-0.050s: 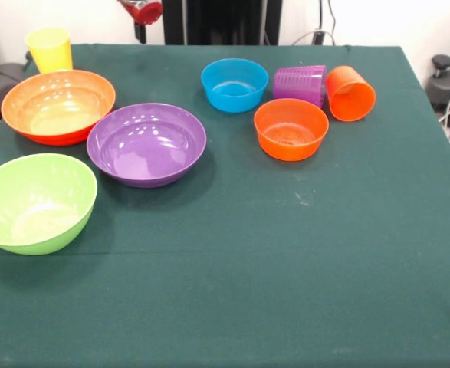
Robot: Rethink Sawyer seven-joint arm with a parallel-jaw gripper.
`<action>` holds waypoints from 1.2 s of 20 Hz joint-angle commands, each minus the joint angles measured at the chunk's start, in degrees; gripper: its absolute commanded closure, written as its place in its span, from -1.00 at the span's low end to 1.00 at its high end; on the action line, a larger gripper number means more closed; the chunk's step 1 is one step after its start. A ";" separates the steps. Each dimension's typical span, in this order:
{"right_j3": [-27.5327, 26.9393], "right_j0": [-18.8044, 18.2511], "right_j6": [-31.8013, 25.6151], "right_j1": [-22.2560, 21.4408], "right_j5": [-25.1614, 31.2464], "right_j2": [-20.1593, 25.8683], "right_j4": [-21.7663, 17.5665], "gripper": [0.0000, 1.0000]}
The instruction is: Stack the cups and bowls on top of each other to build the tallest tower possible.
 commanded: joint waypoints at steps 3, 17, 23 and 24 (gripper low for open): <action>-10.74 0.29 1.34 3.28 1.29 4.31 -1.32 1.00; -19.23 3.15 5.21 8.20 -4.13 2.39 -2.83 1.00; -23.97 3.27 3.38 11.60 -4.71 1.30 -4.90 1.00; -24.47 2.98 2.88 11.64 -4.85 1.30 -5.13 1.00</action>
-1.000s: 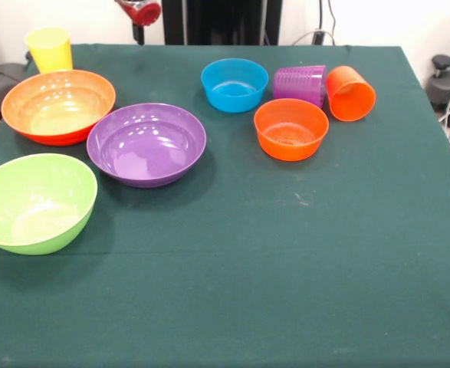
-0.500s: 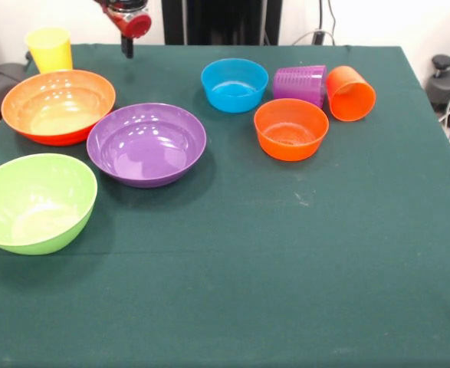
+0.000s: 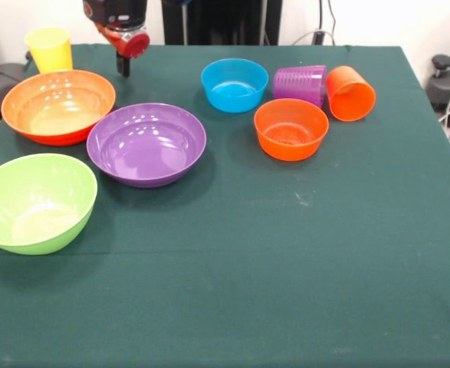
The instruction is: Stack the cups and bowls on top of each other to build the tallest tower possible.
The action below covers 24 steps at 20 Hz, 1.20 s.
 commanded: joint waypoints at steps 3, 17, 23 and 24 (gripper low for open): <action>-13.37 0.35 2.30 6.48 -3.09 4.39 -4.71 1.00; -16.43 1.21 0.86 7.33 -5.15 0.79 -3.78 1.00; -15.42 0.74 -1.66 3.59 -7.32 -0.76 -3.97 1.00; -14.59 0.93 -2.44 2.44 -7.63 -1.00 -3.84 1.00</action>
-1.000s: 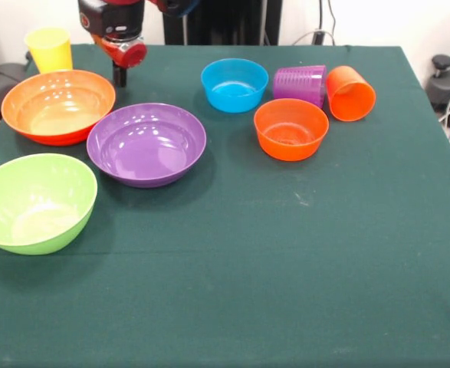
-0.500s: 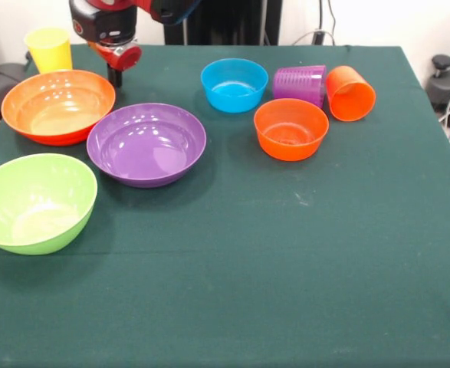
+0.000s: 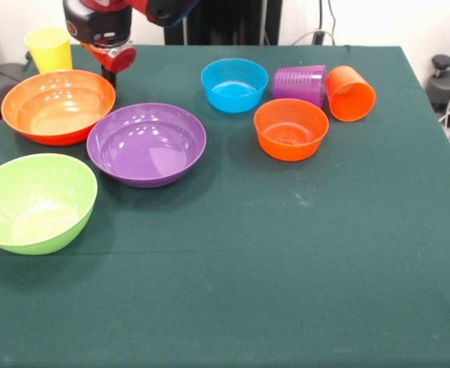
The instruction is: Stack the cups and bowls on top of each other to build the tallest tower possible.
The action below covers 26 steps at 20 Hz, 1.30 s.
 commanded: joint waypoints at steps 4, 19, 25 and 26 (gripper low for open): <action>-4.68 0.22 -4.32 -5.23 -0.54 2.99 -1.77 1.00; 2.75 2.06 -7.63 -10.93 2.58 2.80 0.64 1.00; 0.07 1.50 -5.50 -11.84 -0.23 0.77 -1.79 1.00; -1.48 0.98 -4.59 -11.57 -1.38 0.20 -2.64 1.00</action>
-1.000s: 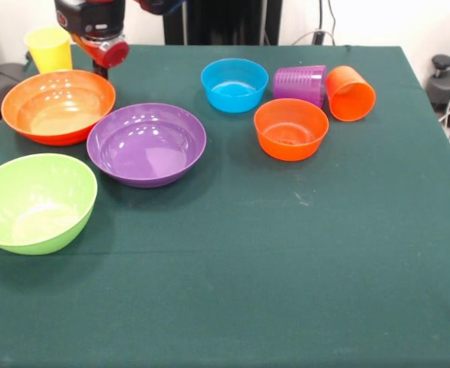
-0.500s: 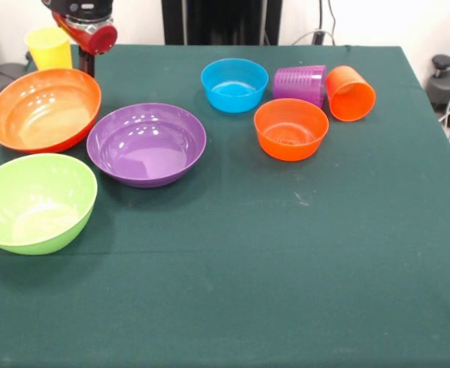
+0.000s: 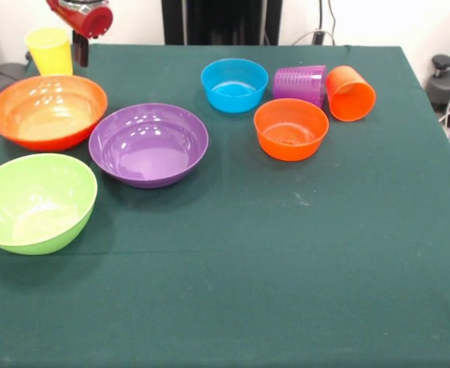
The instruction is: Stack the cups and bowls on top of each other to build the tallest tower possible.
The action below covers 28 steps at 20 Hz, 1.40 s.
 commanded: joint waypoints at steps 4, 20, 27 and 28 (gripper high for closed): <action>-4.98 -0.87 -3.16 -0.82 -3.79 3.14 -4.31 1.00; -4.20 -0.26 -1.36 -4.40 -6.90 2.94 -4.23 1.00; -12.32 -3.18 0.87 -0.31 -8.78 3.38 -7.71 1.00; -13.55 -3.65 1.09 0.33 -9.48 3.61 -8.33 1.00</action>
